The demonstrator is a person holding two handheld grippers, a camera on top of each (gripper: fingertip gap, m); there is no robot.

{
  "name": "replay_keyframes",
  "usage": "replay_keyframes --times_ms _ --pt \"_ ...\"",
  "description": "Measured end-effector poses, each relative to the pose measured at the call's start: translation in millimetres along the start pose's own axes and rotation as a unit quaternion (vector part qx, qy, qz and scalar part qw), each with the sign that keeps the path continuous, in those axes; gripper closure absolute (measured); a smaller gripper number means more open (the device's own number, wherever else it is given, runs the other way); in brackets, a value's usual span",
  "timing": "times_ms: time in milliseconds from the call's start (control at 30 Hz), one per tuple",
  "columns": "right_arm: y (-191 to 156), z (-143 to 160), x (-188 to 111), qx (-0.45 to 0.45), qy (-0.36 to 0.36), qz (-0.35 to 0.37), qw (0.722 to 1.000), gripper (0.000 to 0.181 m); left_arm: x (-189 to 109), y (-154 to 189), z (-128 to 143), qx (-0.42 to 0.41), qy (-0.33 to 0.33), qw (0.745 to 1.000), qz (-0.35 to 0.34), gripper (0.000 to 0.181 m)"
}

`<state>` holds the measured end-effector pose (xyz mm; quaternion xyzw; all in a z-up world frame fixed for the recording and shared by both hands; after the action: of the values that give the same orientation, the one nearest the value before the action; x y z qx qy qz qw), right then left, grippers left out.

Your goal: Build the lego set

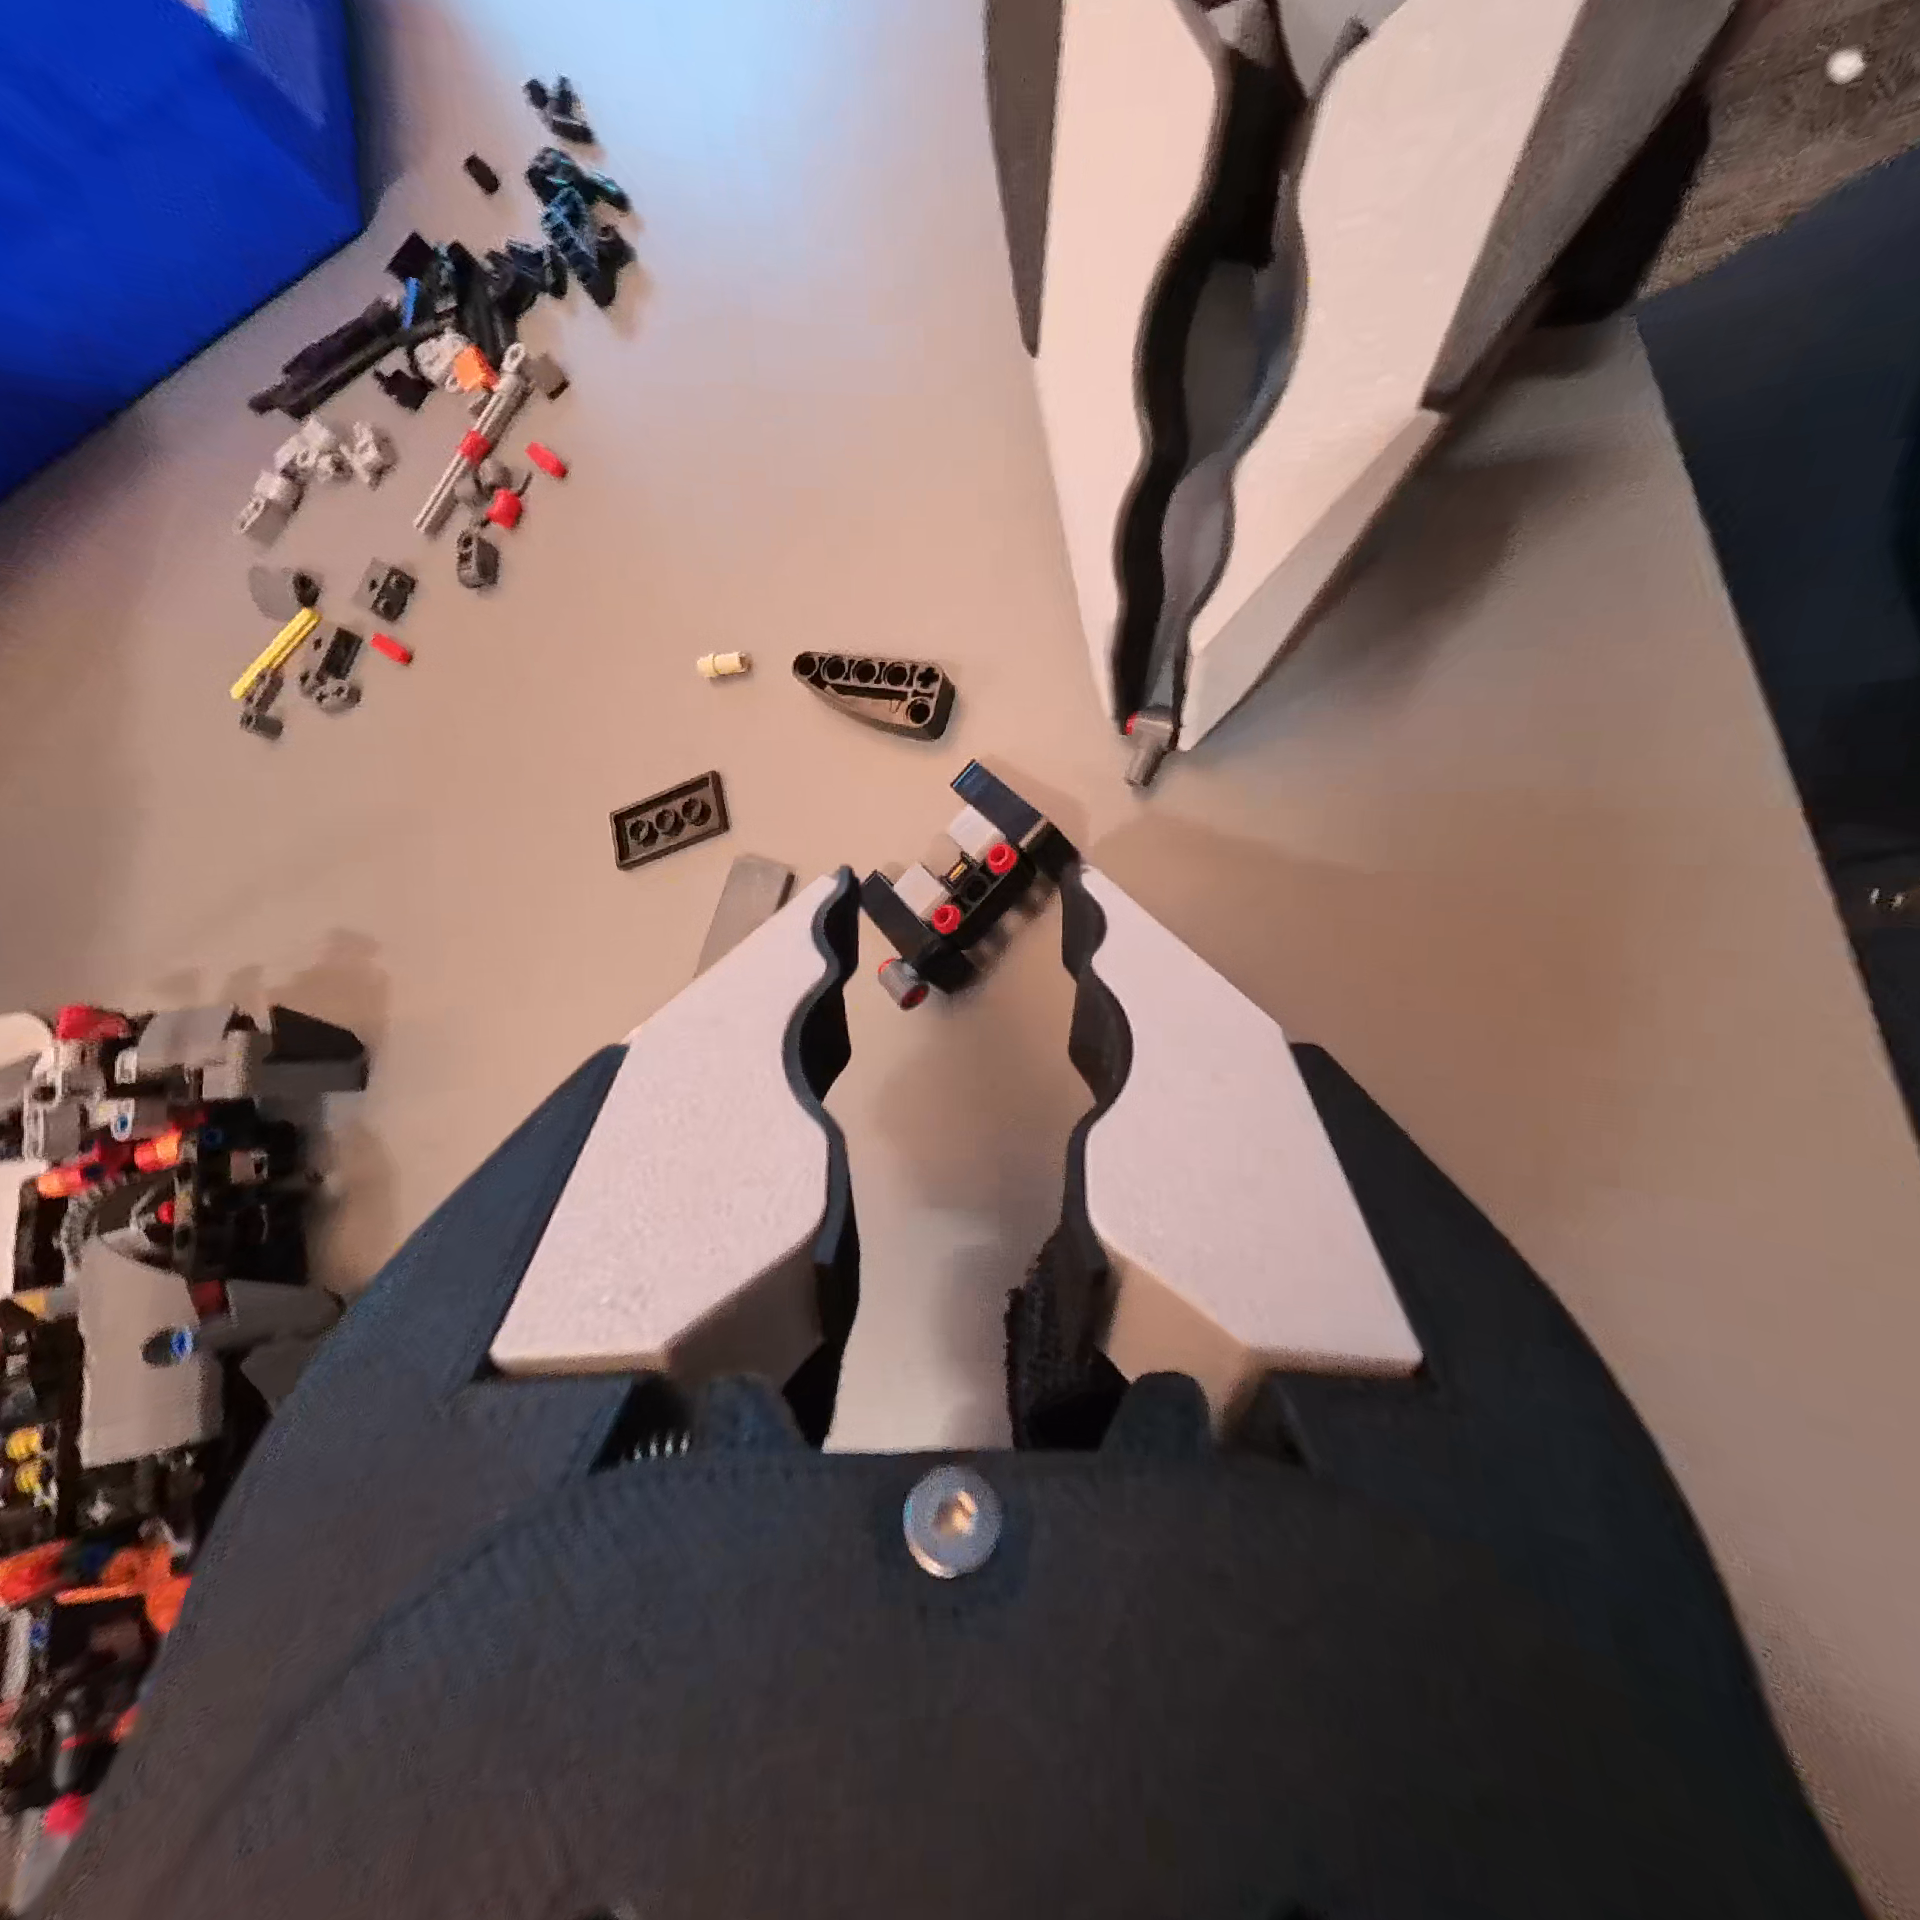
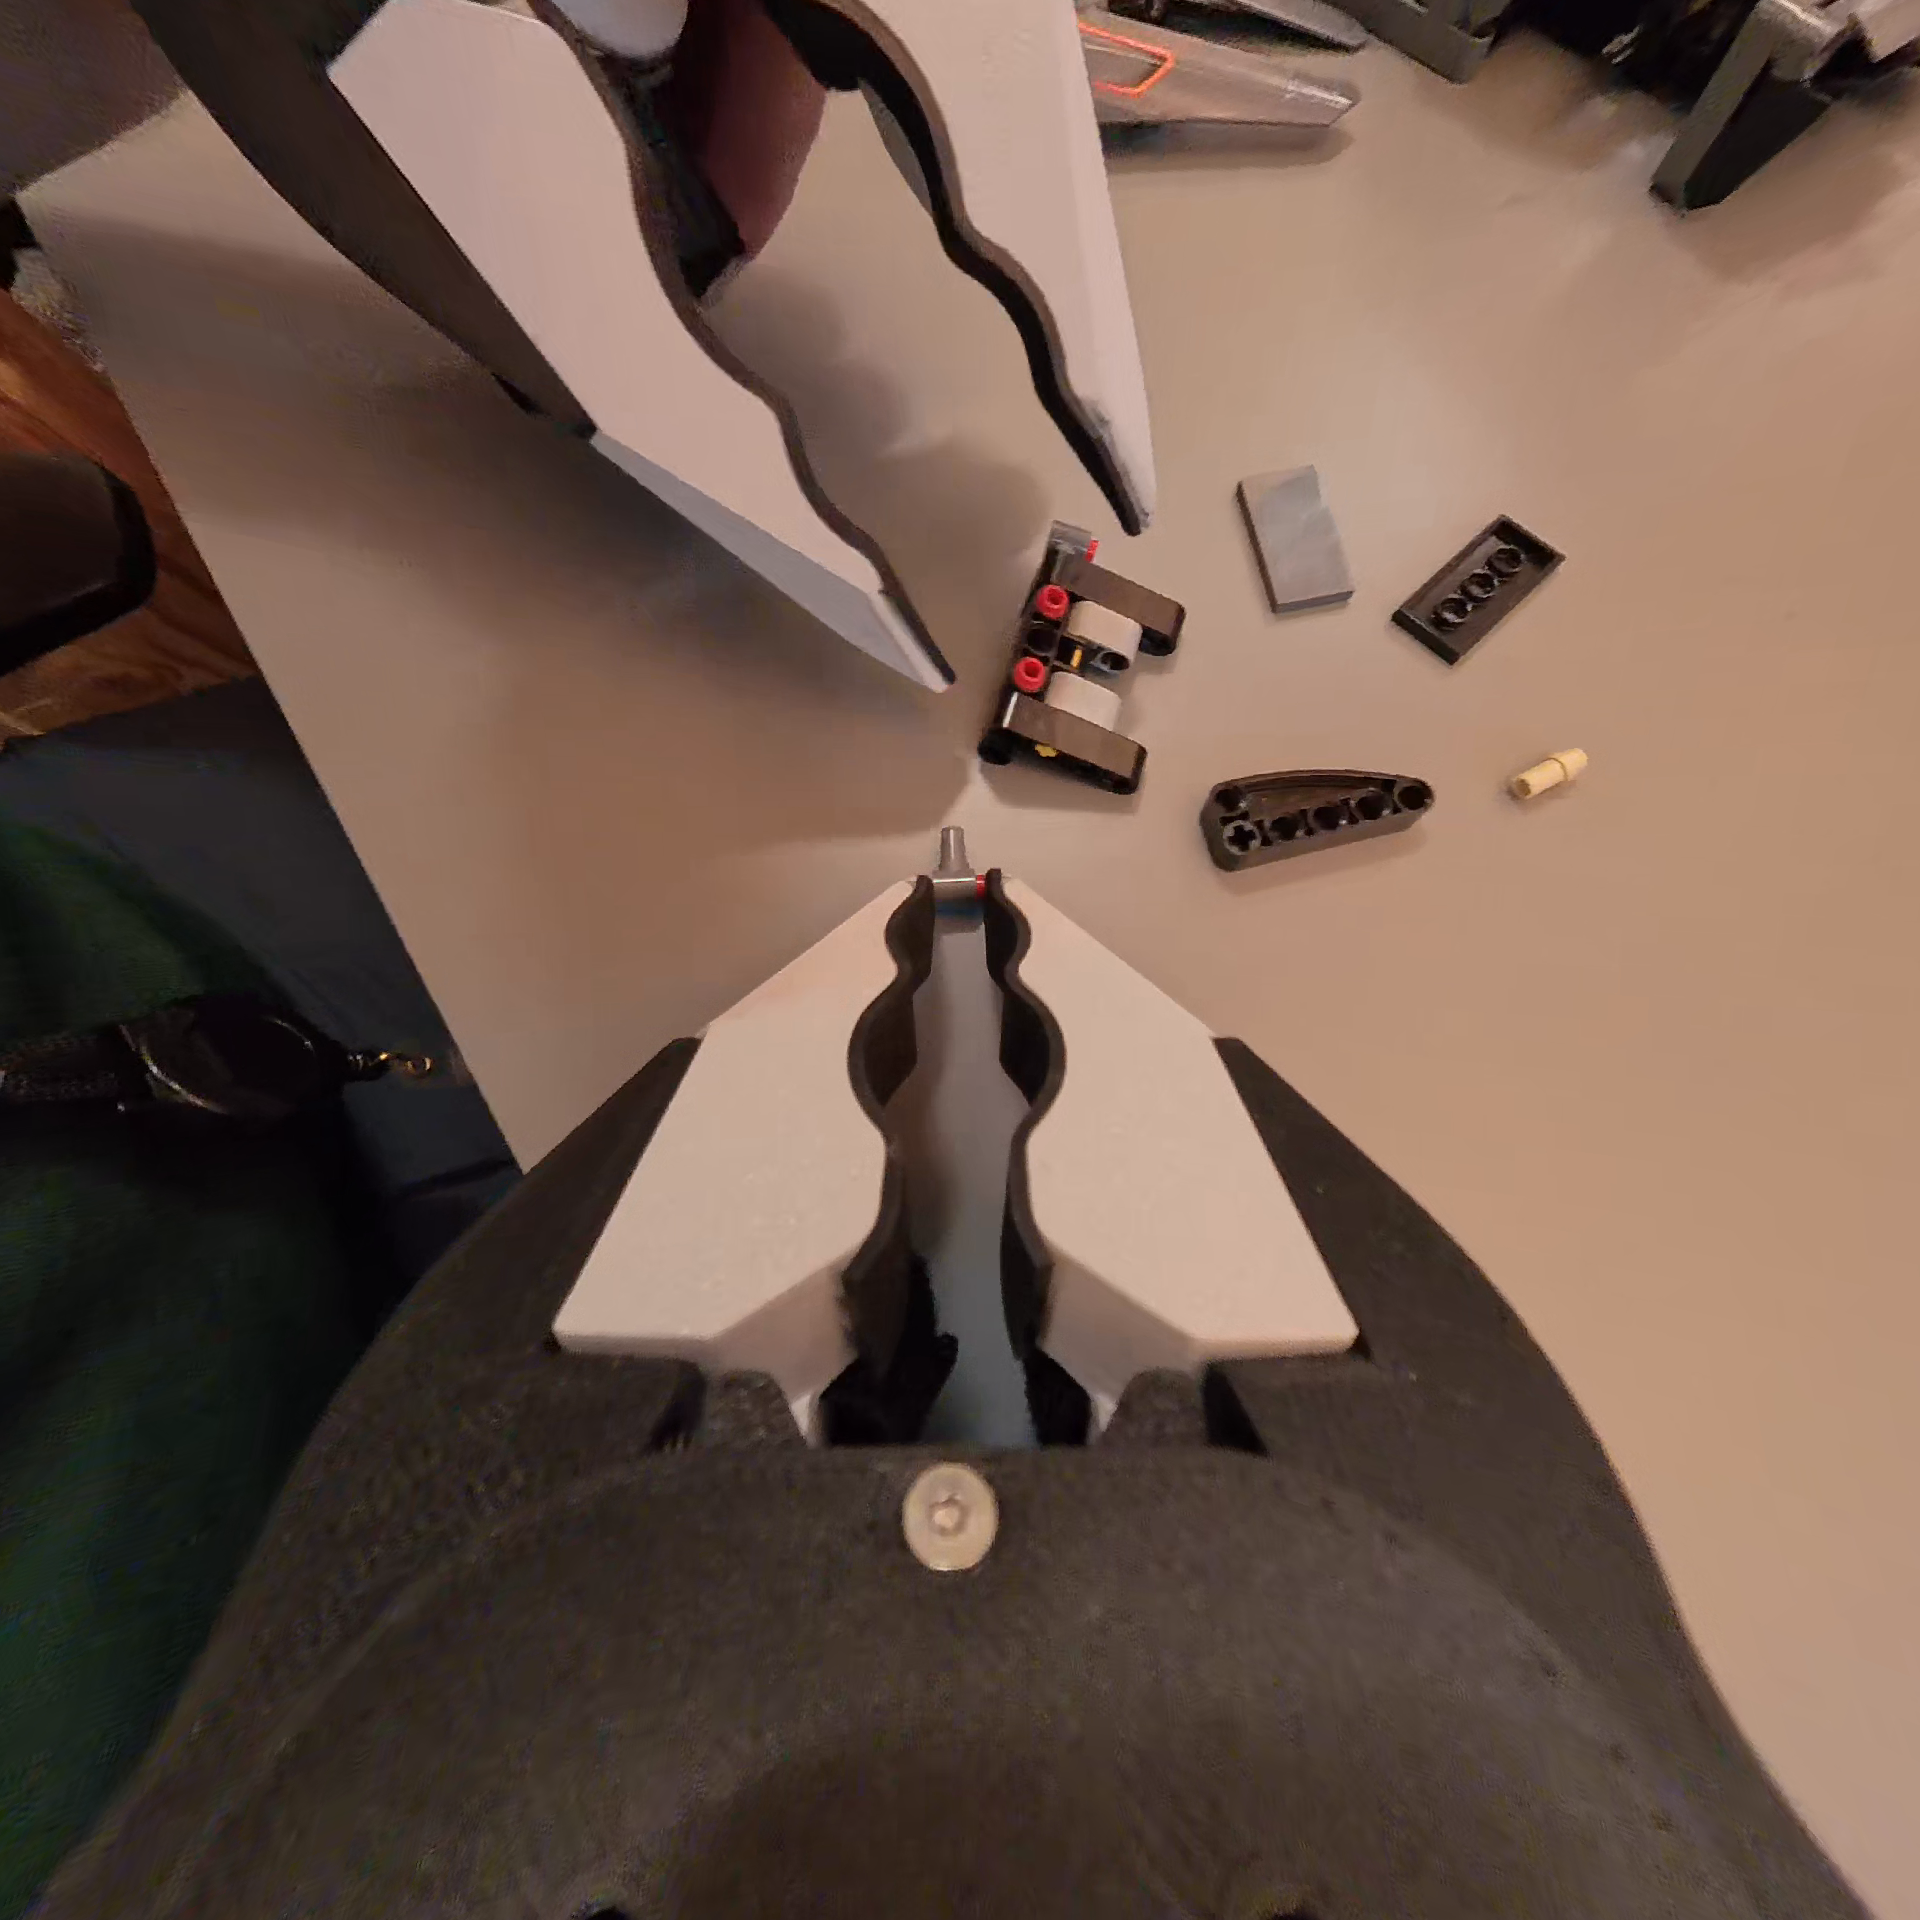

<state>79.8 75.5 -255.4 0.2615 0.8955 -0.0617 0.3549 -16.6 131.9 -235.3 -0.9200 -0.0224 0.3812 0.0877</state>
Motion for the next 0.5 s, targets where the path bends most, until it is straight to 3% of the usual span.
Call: replay_keyframes --times_ms 267,500 --pt "8 -3 2 0.012 0.008 0.009 1.0 0.174 15 7 0 0.055 -0.015 0.998 0.034 0.161" --pt "16 -6 5 0.018 0.011 0.009 1.0 0.174 20 9 -3 0.023 -0.01 1.0 -0.013 0.161"
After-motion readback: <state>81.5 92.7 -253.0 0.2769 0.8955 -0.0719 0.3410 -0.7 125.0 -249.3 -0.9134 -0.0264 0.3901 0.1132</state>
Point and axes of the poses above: each gripper's, where its closed fingertips meet, x out along the fingers, z out of its underside, y = z × x across the jaws, the point moved 6 cm from there along -x, back along the fingers, and after that the axes turned 12 degrees about -x, right-handed, at the moved point
